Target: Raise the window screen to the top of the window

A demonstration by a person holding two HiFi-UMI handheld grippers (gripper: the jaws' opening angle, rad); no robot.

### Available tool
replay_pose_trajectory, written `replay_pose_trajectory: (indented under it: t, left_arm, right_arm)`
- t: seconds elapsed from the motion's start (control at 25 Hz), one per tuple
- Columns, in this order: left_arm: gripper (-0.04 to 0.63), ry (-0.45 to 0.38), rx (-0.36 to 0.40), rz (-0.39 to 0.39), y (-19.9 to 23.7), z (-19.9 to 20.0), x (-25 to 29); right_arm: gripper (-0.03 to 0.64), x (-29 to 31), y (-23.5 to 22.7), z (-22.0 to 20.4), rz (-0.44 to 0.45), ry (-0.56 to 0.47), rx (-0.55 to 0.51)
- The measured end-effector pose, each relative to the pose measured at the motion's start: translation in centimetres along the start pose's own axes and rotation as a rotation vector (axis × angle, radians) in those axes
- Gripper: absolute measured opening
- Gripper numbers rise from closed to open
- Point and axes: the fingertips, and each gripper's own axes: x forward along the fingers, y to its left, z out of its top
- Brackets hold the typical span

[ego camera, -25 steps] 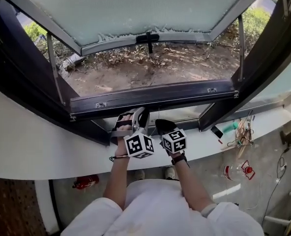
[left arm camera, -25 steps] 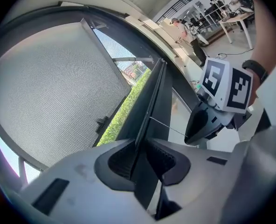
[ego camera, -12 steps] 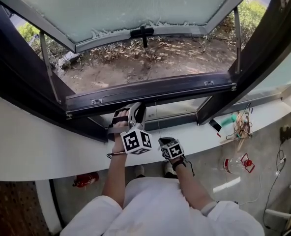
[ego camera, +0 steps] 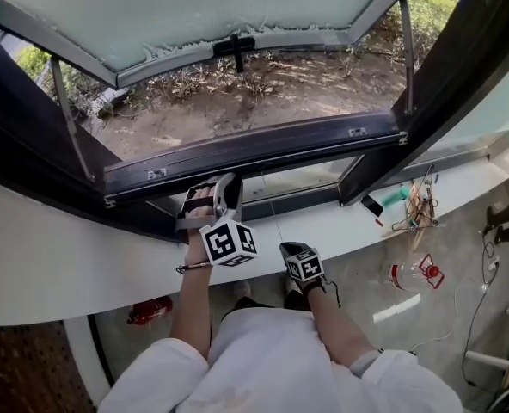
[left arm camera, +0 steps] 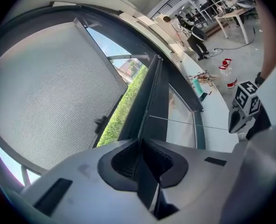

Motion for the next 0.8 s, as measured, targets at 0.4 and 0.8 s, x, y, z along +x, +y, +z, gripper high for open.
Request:
replay_pose_trajectory:
  t: [0.4,0.8]
  left_arm:
    - [0.031,0.049,0.024,0.015,-0.6,-0.1,0.3]
    - [0.031,0.073,0.034,0.018,-0.6,0.1,0.1]
  right_arm:
    - [0.002,0.5,0.6,-0.7,0.037,-0.017,0.03]
    - [0.002,0.5,-0.2,-0.8,0.0,0.036,-0.061]
